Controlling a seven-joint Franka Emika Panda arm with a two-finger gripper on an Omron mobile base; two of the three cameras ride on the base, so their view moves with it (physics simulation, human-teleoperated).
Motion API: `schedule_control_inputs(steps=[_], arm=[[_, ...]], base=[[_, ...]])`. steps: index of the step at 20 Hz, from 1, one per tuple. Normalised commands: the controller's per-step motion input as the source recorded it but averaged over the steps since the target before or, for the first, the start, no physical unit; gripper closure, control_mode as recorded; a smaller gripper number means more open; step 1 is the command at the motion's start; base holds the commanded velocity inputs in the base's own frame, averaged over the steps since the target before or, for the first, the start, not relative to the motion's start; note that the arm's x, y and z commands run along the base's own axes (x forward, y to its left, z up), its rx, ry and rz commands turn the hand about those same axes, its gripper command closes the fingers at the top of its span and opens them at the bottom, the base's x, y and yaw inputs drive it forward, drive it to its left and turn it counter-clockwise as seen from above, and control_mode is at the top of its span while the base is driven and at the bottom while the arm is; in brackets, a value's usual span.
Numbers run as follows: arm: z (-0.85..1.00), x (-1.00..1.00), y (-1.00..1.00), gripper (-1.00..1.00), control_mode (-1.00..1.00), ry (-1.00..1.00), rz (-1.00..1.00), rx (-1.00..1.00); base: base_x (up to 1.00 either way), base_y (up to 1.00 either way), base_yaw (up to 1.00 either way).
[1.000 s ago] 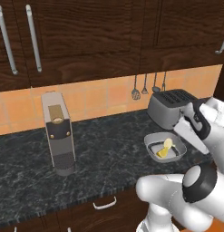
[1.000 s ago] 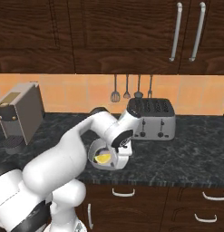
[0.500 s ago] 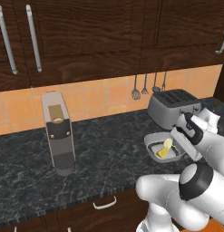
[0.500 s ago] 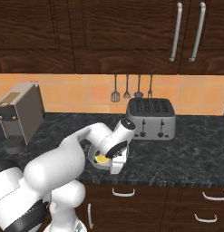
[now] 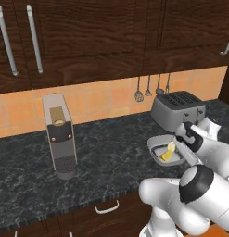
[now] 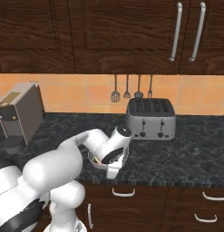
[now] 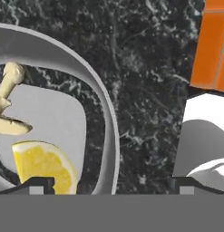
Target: Take the meat container that has the fish and place it on the second highest rack of the freezer. Then take the vegetable container that has the lemon wedge and mushroom and place it on the highest rack of the freezer.
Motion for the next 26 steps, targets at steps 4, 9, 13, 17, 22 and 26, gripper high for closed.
schedule_control_inputs(steps=[4,9,13,17,22,26], arm=[[-0.2,0.21,0.09,-1.0,-1.0,0.0,-0.01,-0.06],[-0.19,0.26,0.0,-1.0,-1.0,0.0,-0.01,-0.01],[-0.46,0.01,0.0,-1.0,-1.0,0.0,-0.05,-0.05],[-0.24,0.0,0.0,-1.0,-1.0,0.0,-0.03,0.0],[-0.12,0.0,0.0,1.0,-1.0,0.0,-0.01,0.0],[-0.28,0.0,0.04,1.0,-1.0,0.02,-0.01,0.0]], base=[[0.0,0.0,0.0],[0.0,0.0,0.0],[0.0,0.0,0.0],[0.0,0.0,0.0],[0.0,0.0,0.0],[0.0,0.0,0.0]])
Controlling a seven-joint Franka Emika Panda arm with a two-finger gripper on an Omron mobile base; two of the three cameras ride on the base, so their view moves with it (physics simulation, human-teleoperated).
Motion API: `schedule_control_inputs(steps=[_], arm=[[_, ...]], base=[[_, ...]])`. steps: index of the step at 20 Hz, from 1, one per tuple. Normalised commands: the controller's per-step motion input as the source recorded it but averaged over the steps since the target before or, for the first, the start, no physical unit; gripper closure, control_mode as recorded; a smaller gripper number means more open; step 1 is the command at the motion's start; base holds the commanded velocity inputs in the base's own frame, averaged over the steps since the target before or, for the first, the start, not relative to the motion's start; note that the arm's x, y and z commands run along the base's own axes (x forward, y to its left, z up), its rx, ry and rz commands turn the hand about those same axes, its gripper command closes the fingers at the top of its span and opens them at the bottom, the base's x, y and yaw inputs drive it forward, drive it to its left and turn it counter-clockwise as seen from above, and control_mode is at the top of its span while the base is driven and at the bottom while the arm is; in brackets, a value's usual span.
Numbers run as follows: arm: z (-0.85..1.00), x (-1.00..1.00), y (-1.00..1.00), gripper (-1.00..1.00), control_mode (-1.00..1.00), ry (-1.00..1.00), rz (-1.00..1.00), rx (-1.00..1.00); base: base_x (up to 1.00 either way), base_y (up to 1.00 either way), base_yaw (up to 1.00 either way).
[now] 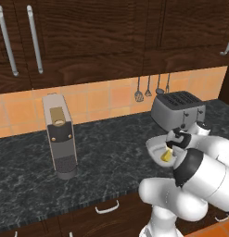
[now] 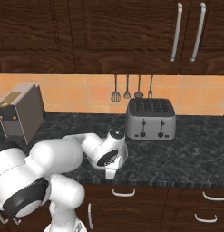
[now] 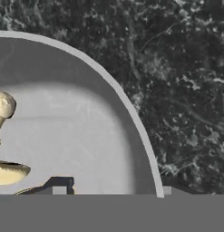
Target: Take the meat container that has the fish and place it on the second highest rack of the freezer. Then take the vegetable container that has the lemon wedge and mushroom and place it on the highest rack of the freezer.
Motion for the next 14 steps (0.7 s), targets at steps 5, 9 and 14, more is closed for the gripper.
schedule_control_inputs(steps=[5,9,14], arm=[[-0.36,0.0,0.02,1.0,-1.0,0.05,-0.02,0.0],[-0.16,0.0,0.03,1.0,-1.0,0.0,0.0,0.0],[0.26,-0.14,0.01,1.0,-1.0,-0.01,-0.01,0.0]], base=[[0.0,0.0,0.0],[0.0,0.0,0.0],[0.0,0.0,0.0]])
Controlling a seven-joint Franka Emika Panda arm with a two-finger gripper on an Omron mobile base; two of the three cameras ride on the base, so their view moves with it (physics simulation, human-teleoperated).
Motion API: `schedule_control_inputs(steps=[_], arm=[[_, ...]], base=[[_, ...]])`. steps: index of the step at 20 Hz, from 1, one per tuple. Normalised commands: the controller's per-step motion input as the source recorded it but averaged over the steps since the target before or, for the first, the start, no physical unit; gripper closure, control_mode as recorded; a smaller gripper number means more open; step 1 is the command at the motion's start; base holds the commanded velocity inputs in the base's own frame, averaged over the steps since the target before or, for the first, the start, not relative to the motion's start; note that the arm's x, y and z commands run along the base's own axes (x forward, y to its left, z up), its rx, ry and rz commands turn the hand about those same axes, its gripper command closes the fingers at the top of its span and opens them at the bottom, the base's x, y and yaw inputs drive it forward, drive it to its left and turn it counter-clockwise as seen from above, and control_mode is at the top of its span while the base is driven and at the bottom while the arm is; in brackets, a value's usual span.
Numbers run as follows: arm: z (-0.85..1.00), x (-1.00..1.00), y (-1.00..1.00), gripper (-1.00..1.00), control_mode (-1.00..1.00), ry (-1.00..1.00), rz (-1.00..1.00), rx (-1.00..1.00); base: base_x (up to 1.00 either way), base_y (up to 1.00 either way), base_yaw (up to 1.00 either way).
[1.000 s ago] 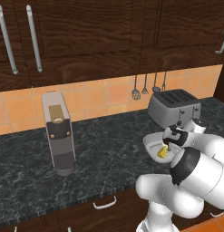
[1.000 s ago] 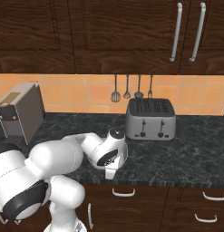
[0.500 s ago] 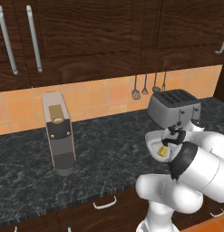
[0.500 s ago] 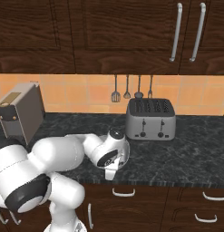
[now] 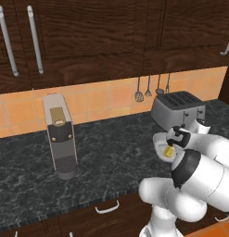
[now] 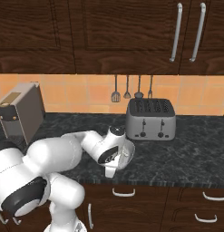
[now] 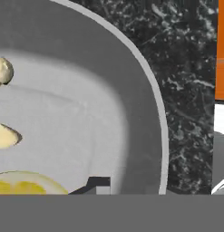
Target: Take the meat container that has the fish and place it on the second highest rack of the freezer. Then take the vegetable container that has the lemon wedge and mushroom and place it on the highest rack of the freezer.
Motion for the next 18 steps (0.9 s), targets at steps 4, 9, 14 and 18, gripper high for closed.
schedule_control_inputs(steps=[4,9,14,18], arm=[[0.94,-0.36,0.1,1.0,-1.0,-0.03,0.02,0.0],[0.89,-0.39,0.14,1.0,-1.0,0.0,0.13,-0.04],[0.55,-0.57,0.41,1.0,-1.0,0.0,0.35,-0.18],[0.46,-0.7,0.38,1.0,-1.0,-0.06,0.34,-0.14]], base=[[0.0,0.0,0.0],[0.0,0.0,0.0],[0.0,0.0,0.0],[0.0,0.0,0.0]])
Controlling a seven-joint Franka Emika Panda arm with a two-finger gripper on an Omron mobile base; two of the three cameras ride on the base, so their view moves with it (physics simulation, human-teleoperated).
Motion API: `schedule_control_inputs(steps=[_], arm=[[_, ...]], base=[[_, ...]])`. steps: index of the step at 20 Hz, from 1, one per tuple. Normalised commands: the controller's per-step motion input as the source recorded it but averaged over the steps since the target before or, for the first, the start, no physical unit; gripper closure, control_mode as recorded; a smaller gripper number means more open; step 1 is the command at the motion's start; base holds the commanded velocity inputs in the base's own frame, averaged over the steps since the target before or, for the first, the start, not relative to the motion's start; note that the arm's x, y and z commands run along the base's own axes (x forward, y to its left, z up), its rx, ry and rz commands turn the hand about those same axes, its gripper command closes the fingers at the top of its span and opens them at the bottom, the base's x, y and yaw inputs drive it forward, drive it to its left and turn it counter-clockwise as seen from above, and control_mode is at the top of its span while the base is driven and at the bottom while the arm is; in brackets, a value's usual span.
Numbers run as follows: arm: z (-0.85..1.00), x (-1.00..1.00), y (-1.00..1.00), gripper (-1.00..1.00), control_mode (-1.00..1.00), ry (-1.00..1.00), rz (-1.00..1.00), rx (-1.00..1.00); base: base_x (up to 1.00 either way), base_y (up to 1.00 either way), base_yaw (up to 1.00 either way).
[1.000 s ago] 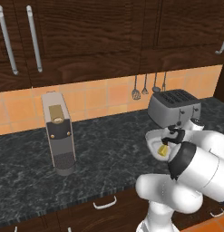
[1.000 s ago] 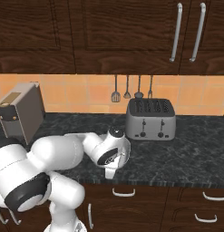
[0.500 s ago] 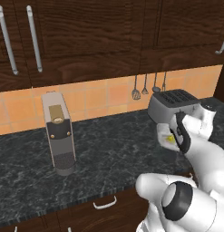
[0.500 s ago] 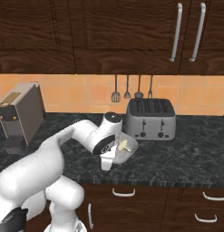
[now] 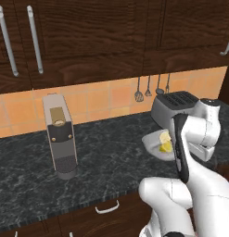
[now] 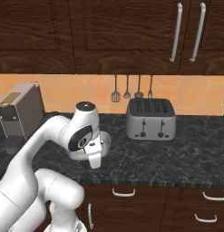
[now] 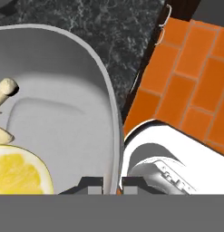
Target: Take the meat container that has the fish and place it on the second highest rack of the freezer. Then take the vegetable container that has the lemon wedge and mushroom and place it on the highest rack of the freezer.
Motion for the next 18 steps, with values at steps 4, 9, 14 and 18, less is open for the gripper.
schedule_control_inputs(steps=[4,9,14,18], arm=[[0.66,-0.52,0.23,1.0,-1.0,-0.24,0.17,-0.01],[0.87,-0.26,0.28,1.0,-1.0,-0.18,0.01,0.0],[0.74,-0.13,0.31,1.0,-1.0,-0.01,-0.18,0.06],[0.27,-0.38,0.18,1.0,-1.0,-0.08,-0.38,0.25]], base=[[0.0,0.0,0.0],[0.0,0.0,0.0],[0.0,0.0,0.0],[0.0,0.0,0.0]])
